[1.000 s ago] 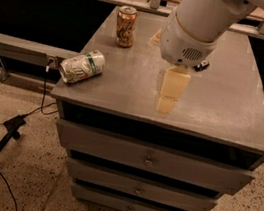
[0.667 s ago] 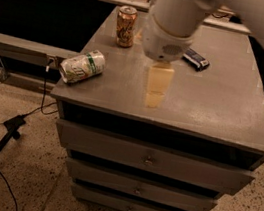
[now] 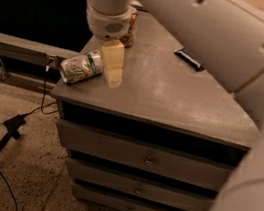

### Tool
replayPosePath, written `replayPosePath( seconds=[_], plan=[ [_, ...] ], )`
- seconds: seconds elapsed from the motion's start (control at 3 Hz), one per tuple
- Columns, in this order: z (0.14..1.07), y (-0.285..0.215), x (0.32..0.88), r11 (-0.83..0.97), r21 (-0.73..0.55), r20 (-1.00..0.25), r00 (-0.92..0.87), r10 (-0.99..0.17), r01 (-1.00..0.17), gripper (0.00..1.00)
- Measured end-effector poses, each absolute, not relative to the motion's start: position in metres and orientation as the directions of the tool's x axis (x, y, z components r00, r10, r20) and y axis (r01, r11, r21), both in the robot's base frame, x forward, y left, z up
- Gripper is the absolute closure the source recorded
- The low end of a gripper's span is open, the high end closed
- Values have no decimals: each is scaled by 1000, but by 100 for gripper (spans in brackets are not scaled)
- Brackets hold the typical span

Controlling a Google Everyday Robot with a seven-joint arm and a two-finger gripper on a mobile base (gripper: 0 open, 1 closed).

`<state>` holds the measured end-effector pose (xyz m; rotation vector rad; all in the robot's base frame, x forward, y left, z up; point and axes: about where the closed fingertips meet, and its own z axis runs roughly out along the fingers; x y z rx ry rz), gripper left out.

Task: Place 7up can upright

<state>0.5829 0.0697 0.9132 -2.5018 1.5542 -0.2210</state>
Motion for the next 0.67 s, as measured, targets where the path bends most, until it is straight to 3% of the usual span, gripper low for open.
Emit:
replayPosePath(
  seconds=[0.67],
  plan=[
    [917, 89, 584, -454, -254, 23, 464, -886, -854, 0]
  ],
)
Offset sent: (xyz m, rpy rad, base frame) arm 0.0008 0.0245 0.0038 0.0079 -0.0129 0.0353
